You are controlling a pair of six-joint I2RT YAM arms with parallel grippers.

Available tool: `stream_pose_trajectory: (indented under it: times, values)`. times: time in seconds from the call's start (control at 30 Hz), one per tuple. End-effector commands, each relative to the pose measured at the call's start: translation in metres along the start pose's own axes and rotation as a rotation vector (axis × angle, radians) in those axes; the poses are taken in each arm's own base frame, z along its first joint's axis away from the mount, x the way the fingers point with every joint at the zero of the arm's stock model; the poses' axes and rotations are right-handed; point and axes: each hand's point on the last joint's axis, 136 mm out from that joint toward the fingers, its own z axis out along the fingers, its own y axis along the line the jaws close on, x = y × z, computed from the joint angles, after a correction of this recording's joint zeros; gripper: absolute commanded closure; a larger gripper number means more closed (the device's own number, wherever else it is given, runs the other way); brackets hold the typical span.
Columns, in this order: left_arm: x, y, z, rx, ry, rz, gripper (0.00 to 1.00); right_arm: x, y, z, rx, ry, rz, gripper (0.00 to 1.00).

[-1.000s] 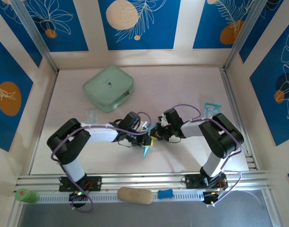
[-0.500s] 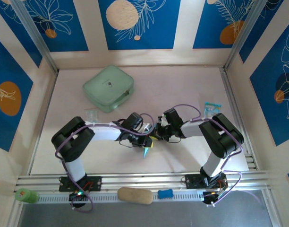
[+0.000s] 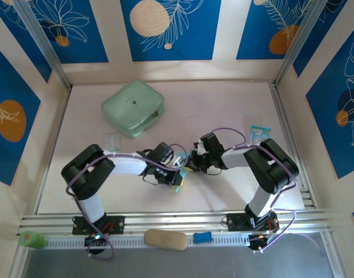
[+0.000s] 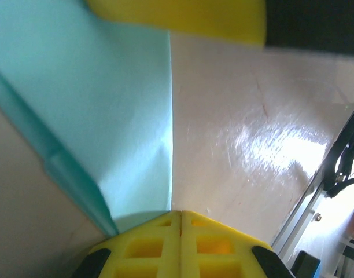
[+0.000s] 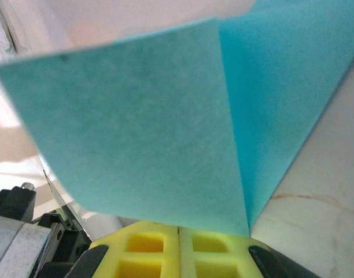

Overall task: Fold a paper plane with a square sheet of paper (pick it up from the middle)
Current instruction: Fold the wing for the fifth time at the center of the table.

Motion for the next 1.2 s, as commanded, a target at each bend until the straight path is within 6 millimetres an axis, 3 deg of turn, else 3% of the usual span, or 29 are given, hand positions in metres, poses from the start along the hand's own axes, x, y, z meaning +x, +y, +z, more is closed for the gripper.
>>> stream_pose_trajectory:
  times: [0.0, 0.2, 0.4, 0.53, 0.8, 0.97, 1.07, 1.17]
  values:
    - [0.041, 0.02, -0.001, -0.084, 0.104, -0.04, 0.97, 0.012, -0.053, 0.007, 0.187, 0.011, 0.105, 0.95]
    - [0.054, 0.02, -0.007, -0.122, 0.117, -0.023, 0.98, 0.011, -0.052, 0.006, 0.187, 0.009, 0.106, 0.95]
    - [0.067, 0.034, -0.017, -0.229, 0.129, 0.007, 0.99, 0.012, -0.051, 0.005, 0.186, 0.009, 0.106, 0.95]
    - [0.068, 0.026, -0.023, -0.215, 0.126, 0.039, 0.99, 0.012, -0.051, 0.006, 0.187, 0.008, 0.103, 0.95]
    - [0.021, -0.027, -0.049, -0.099, -0.091, 0.126, 0.98, 0.013, -0.052, 0.005, 0.191, 0.007, 0.104, 0.95]
    - [-0.012, -0.059, -0.037, 0.029, -0.122, 0.129, 0.96, 0.014, -0.052, 0.004, 0.191, 0.005, 0.108, 0.95]
    - [-0.026, -0.056, -0.021, 0.015, -0.107, 0.107, 0.96, 0.013, -0.052, 0.004, 0.191, 0.003, 0.106, 0.95]
    - [-0.023, -0.039, -0.005, -0.037, -0.05, 0.064, 0.97, 0.015, -0.052, 0.003, 0.191, 0.005, 0.106, 0.95]
